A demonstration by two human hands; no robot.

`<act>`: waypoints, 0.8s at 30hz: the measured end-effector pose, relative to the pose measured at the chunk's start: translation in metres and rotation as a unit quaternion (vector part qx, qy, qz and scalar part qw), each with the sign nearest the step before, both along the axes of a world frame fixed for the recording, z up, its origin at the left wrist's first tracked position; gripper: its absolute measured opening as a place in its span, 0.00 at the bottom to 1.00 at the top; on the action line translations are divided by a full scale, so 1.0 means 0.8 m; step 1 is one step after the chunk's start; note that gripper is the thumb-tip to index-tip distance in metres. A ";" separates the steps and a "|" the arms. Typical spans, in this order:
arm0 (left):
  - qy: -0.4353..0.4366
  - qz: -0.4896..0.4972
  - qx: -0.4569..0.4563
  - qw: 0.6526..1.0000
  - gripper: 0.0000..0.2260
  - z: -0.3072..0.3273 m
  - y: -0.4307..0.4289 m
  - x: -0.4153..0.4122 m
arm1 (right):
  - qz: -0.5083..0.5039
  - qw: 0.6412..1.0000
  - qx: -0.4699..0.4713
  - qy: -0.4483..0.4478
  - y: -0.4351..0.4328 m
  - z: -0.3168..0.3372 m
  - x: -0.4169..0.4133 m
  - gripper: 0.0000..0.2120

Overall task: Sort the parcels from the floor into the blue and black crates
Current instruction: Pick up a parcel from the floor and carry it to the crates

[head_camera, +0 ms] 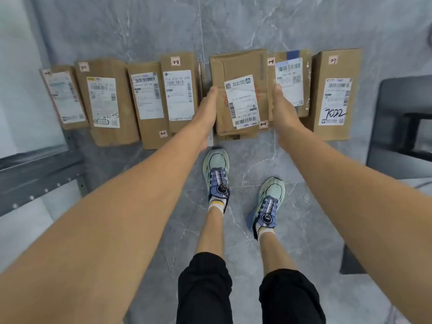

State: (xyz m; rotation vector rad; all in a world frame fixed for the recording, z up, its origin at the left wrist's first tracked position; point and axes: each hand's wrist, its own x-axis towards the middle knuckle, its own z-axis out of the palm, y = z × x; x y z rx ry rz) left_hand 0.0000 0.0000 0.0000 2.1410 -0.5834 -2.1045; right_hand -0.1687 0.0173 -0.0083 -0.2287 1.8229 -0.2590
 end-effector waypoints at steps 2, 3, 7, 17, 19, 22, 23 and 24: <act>-0.007 0.004 0.009 1.000 0.33 -0.017 0.001 -0.004 | -0.035 0.999 -0.004 0.008 -0.004 -0.014 0.002 0.37; -0.009 0.003 0.014 1.000 0.32 -0.027 0.003 -0.005 | -0.043 0.999 -0.002 0.003 -0.004 -0.027 -0.001 0.39; 0.003 0.022 0.011 1.000 0.24 -0.035 0.005 -0.016 | -0.047 0.999 0.005 0.009 0.003 -0.071 -0.009 0.50; 0.038 0.064 -0.004 0.997 0.22 -0.039 0.019 -0.013 | -0.007 1.000 -0.022 -0.020 0.001 -0.021 0.012 0.33; 0.038 0.076 -0.003 0.996 0.21 -0.024 0.024 -0.010 | -0.009 0.999 -0.030 -0.020 0.005 0.001 0.013 0.32; 0.042 0.097 -0.010 0.994 0.22 0.015 0.027 -0.004 | -0.001 0.998 -0.044 -0.034 0.009 0.047 0.016 0.31; 0.043 0.099 -0.017 0.994 0.22 0.032 0.027 -0.002 | -0.001 0.998 -0.051 -0.037 0.008 0.064 0.016 0.31; 0.045 0.103 -0.023 0.993 0.23 0.053 0.026 0.000 | 0.000 0.998 -0.053 -0.039 0.007 0.083 0.016 0.31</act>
